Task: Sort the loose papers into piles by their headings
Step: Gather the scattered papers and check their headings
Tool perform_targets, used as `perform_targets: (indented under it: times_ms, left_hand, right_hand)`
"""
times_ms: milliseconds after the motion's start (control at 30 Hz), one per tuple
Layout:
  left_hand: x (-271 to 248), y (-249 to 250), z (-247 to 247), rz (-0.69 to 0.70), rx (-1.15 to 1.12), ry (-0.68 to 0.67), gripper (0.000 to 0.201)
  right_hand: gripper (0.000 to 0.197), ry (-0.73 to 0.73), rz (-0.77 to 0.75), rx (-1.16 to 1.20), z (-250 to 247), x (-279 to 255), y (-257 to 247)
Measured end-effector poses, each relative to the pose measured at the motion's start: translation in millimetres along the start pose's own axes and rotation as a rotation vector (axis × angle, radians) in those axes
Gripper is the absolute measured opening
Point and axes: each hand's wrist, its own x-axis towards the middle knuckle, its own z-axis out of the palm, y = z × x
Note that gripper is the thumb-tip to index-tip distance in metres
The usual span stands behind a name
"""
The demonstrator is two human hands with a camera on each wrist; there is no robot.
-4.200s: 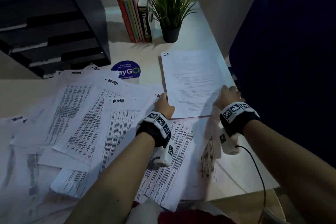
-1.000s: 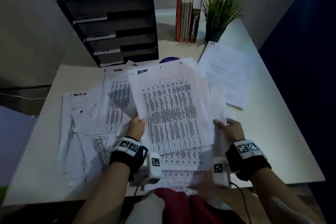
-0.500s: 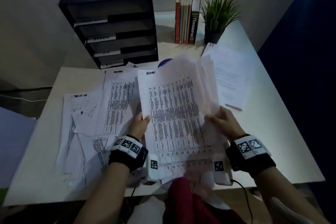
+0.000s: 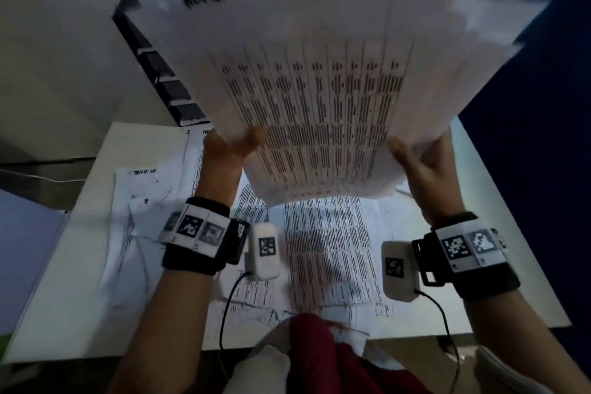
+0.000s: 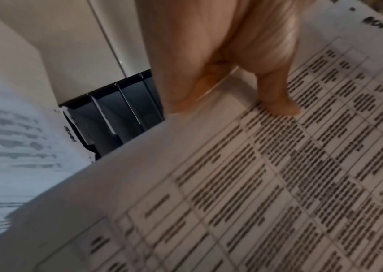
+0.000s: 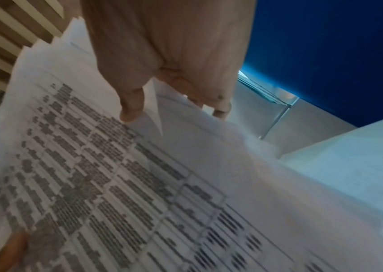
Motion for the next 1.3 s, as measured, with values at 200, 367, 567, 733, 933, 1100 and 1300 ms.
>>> perform_targets:
  times_ms: [200,367,567,733,933,1100,1300]
  left_hand:
    - [-21,-32,-2,-0.092,0.183,-0.074,0.068]
    - [-27,-57,0,-0.240,0.279,-0.003,0.029]
    - [5,-37,38,-0.098,0.352,0.131,0.043]
    - [59,-28,81,-0.010,0.462,0.177,0.032]
    - [102,-74,129,-0.233,0.850,-0.068,0.032]
    - [106,-113,152,-0.301,0.917,-0.155,0.030]
    - [114,-146,160,-0.409,0.962,-0.132,0.037]
  right_hand:
    - [0.046,-0.004,0.101,0.031,12,-18,35]
    - [0.041,0.030,0.239,-0.046,14,-24,66]
    - [0.023,0.021,0.263,-0.132,2,-16,73]
    - [0.026,0.101,0.313,-0.238,-23,-3,84]
    - [0.025,0.364,0.412,-0.205,-63,33,101]
    - [0.030,0.373,0.588,-0.295,-89,54,126]
    - [0.020,0.348,0.801,-0.461,-96,66,153]
